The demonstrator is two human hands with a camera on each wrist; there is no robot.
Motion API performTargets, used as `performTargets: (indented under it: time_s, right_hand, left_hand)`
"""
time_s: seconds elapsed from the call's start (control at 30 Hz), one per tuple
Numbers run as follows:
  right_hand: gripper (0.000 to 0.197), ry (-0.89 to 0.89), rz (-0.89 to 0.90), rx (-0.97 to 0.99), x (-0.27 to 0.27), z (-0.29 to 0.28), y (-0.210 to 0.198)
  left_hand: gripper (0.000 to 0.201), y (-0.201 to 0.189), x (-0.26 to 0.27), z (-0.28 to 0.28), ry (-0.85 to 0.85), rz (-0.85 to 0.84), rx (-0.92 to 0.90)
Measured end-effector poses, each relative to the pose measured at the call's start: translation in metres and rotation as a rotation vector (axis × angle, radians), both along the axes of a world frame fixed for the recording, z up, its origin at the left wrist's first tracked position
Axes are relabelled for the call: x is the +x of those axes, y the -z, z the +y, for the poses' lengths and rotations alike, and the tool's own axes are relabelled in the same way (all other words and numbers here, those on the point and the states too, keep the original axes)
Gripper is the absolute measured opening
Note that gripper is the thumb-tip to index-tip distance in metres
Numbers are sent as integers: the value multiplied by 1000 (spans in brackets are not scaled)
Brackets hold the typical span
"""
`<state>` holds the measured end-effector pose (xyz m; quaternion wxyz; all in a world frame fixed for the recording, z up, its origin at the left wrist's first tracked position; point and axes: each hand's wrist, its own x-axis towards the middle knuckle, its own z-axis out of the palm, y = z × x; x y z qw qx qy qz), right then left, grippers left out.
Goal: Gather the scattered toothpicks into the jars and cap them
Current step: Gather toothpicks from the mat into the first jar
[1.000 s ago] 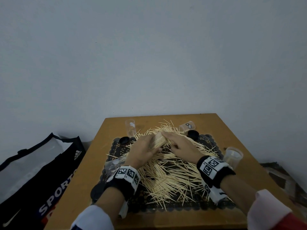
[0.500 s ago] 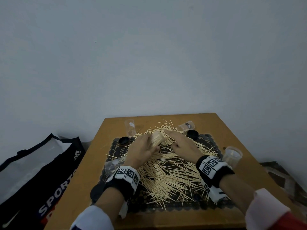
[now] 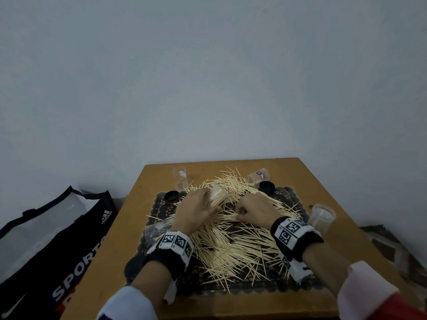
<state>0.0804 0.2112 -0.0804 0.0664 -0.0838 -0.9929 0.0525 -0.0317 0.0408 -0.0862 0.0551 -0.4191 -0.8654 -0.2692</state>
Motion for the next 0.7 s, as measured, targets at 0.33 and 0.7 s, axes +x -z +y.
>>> performTargets:
  time_s: [0.33, 0.7]
  right_hand:
    - [20, 185, 350, -122, 2, 5, -6]
    - [17, 136, 391, -114, 2, 3, -7]
  left_hand:
    - [55, 3, -6, -2, -73, -27, 39]
    - [60, 3, -2, 1, 59, 21, -59]
